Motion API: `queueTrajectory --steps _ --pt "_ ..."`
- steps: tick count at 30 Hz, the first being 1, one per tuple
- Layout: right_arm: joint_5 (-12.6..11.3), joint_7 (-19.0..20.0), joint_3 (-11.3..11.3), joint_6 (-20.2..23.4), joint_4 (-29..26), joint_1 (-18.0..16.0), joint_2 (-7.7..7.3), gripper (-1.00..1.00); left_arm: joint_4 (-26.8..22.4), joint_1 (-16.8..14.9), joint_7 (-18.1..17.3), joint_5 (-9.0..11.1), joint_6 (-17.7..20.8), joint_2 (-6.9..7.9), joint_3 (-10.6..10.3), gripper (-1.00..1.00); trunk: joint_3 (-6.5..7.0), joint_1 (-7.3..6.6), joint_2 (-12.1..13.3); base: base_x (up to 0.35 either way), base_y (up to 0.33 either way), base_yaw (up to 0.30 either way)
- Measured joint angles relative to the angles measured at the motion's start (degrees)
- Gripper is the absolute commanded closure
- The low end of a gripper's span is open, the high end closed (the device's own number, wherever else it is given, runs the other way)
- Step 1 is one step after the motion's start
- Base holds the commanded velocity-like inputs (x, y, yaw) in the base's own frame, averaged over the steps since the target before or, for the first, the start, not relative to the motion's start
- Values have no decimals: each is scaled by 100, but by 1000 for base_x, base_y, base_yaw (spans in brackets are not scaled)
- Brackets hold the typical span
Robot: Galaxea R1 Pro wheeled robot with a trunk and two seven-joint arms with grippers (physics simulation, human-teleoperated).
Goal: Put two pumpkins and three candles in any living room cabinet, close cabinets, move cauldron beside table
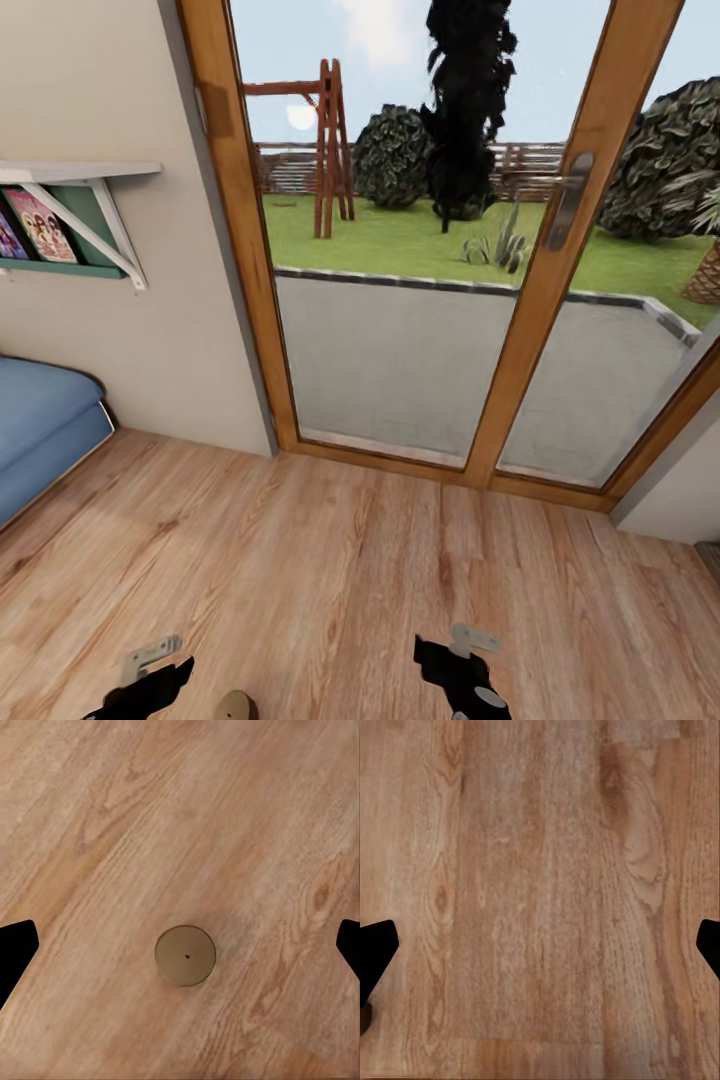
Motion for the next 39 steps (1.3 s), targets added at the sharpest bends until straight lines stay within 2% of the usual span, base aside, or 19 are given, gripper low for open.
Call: queueTrajectory --steps 4,8,19,39 --pt "1 468 -22 -6 -7 3 -15 -100 -2 0 -9 5 9 -1 -235 -100 -72 88 -160 0 0 0" --pt "-4 665 -37 -8 -3 3 -16 -100 0 0 -16 14 17 -8 -359 -100 -144 176 -321 0 0 0" --pt "-7 686 -61 -5 -9 1 8 -100 8 0 -8 -1 10 -104 -384 -100 -341 417 -762 0 0 0" --pt "-7 714 -54 -8 -27 -1 -6 -100 9 0 -8 -10 1 -119 -384 -100 -700 857 -1564 0 0 0"
